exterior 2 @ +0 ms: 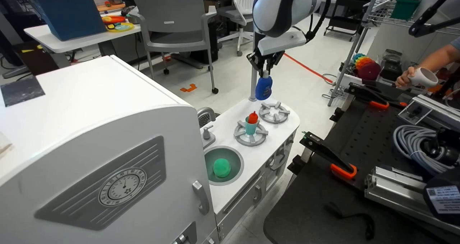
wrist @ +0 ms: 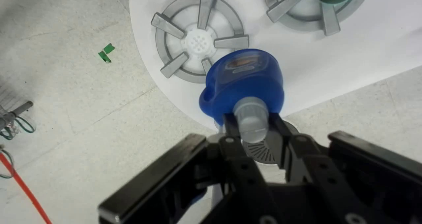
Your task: Move the blue bottle backward
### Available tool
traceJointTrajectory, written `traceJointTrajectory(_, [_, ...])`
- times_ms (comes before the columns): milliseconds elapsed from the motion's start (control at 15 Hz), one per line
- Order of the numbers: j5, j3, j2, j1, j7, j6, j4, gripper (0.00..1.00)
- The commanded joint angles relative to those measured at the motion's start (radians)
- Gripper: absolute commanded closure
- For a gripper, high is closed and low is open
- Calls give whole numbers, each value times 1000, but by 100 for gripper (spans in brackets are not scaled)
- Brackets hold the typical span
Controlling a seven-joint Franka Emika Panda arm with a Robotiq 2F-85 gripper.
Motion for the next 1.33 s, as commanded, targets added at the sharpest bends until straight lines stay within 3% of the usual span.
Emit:
traceJointTrajectory(0, [29,0,112,-14,35,1,140,93])
traceJointTrajectory(733, [73,8,393,-25,124,-66,516,93])
traceJointTrajectory(1267, [94,61,450,-62,111,-159,614,93])
